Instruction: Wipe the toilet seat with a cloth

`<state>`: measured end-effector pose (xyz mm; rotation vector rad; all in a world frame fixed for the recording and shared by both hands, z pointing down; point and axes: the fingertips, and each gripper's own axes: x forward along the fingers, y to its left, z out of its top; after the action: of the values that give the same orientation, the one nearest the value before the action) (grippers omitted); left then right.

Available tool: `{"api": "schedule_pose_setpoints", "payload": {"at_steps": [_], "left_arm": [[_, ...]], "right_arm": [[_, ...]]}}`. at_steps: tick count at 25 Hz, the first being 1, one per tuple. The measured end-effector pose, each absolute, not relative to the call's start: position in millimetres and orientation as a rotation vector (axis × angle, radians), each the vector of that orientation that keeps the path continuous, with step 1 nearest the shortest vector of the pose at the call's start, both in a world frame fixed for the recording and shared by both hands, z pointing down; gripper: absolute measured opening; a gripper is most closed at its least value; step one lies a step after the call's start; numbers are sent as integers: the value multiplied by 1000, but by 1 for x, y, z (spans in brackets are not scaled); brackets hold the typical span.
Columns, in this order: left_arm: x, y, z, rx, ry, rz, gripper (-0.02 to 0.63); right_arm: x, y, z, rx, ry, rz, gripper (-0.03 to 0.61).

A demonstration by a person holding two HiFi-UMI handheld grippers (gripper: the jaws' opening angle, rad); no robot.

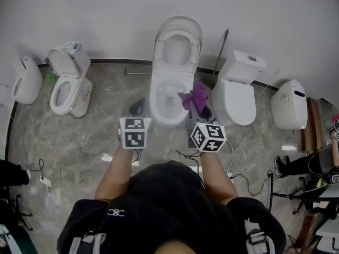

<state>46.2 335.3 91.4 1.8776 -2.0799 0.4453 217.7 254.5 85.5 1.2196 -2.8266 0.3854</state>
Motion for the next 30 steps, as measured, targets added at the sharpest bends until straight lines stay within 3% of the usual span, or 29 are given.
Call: {"api": "schedule_pose_setpoints", "payload": {"at_steps": [17, 30], "left_arm": [[32, 186, 130, 1644, -2139, 518, 5], [-23, 87, 168, 1716, -2026, 501, 5]], "right_arm": [[214, 79, 143, 1013, -2775, 525, 97], [137, 13, 182, 982, -2657, 481, 97]]}}
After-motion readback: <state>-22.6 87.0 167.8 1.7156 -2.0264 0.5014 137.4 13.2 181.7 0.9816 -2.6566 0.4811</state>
